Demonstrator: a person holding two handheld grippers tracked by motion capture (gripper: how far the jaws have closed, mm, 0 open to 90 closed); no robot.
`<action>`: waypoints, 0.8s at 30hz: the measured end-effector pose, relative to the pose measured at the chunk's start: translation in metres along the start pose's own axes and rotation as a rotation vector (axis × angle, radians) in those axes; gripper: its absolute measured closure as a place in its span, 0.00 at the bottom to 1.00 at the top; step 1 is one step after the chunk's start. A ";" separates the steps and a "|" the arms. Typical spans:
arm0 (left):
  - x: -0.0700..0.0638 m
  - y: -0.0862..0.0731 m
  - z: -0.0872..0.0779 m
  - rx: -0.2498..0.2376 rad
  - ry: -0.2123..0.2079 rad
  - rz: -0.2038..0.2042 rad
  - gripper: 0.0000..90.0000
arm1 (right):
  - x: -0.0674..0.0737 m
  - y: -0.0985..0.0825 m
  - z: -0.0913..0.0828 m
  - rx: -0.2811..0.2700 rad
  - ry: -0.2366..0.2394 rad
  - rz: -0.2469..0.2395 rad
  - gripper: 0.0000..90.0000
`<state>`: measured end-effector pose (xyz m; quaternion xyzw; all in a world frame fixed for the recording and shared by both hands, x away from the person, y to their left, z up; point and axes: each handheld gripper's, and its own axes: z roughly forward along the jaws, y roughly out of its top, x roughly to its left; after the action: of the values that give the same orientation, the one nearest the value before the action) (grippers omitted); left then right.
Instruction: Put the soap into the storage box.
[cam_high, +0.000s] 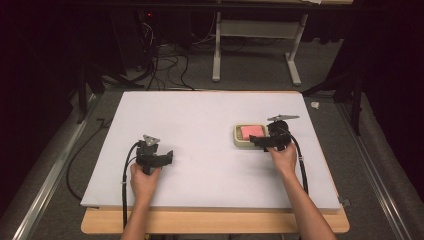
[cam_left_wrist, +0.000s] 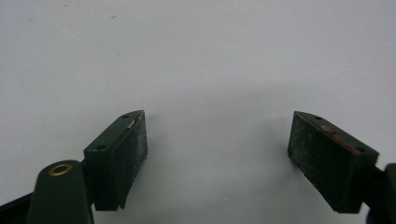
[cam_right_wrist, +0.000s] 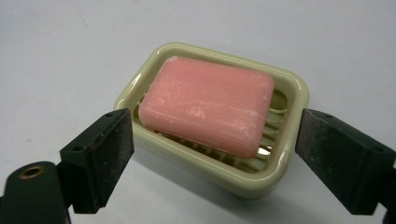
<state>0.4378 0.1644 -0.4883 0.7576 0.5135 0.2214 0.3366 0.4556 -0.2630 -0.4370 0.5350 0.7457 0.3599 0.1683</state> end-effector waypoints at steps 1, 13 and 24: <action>0.000 0.000 0.000 0.000 0.000 0.000 0.23 | -0.001 0.000 -0.002 -0.006 -0.001 0.000 0.14; 0.000 0.000 0.000 0.000 0.000 0.000 0.23 | -0.005 -0.003 -0.023 -0.061 -0.001 0.001 0.15; 0.000 0.000 0.000 0.000 0.000 0.000 0.23 | -0.012 -0.012 -0.042 -0.135 -0.017 0.019 0.19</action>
<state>0.4378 0.1644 -0.4883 0.7576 0.5135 0.2216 0.3365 0.4254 -0.2912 -0.4181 0.5323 0.7131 0.4066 0.2069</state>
